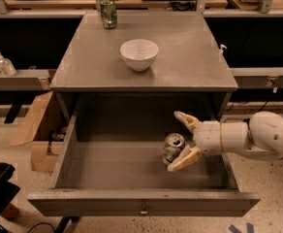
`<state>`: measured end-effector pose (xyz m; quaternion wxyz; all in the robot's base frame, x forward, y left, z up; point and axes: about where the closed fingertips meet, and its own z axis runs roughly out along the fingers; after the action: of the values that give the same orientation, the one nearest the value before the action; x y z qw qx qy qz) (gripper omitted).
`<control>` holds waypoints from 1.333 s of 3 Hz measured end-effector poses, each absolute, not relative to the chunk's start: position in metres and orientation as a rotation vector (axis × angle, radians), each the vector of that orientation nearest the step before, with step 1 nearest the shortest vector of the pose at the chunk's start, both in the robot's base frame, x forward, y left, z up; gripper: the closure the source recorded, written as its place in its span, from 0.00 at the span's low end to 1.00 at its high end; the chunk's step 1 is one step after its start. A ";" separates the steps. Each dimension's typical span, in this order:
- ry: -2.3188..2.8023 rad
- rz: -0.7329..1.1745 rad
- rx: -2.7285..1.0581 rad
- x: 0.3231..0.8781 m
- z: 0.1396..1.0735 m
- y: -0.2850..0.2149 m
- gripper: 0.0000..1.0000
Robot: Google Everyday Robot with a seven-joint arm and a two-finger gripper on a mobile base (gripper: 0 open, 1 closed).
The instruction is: Pick 7up can from top drawer and place on counter
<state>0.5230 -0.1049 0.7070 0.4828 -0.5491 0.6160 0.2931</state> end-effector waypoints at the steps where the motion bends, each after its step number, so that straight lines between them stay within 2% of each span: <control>1: 1.465 0.705 -1.351 0.539 0.693 -0.108 0.00; 2: 1.457 0.702 -1.352 0.547 0.682 -0.119 0.00; 3: 1.487 0.739 -1.362 0.545 0.667 -0.119 0.13; 4: 1.553 0.795 -1.384 0.528 0.656 -0.110 0.44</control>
Offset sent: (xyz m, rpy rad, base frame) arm 0.0341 -0.0335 -0.0381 0.0076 -0.0477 0.0089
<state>0.5281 -0.1104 0.6560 0.4416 -0.5575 0.6258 0.3201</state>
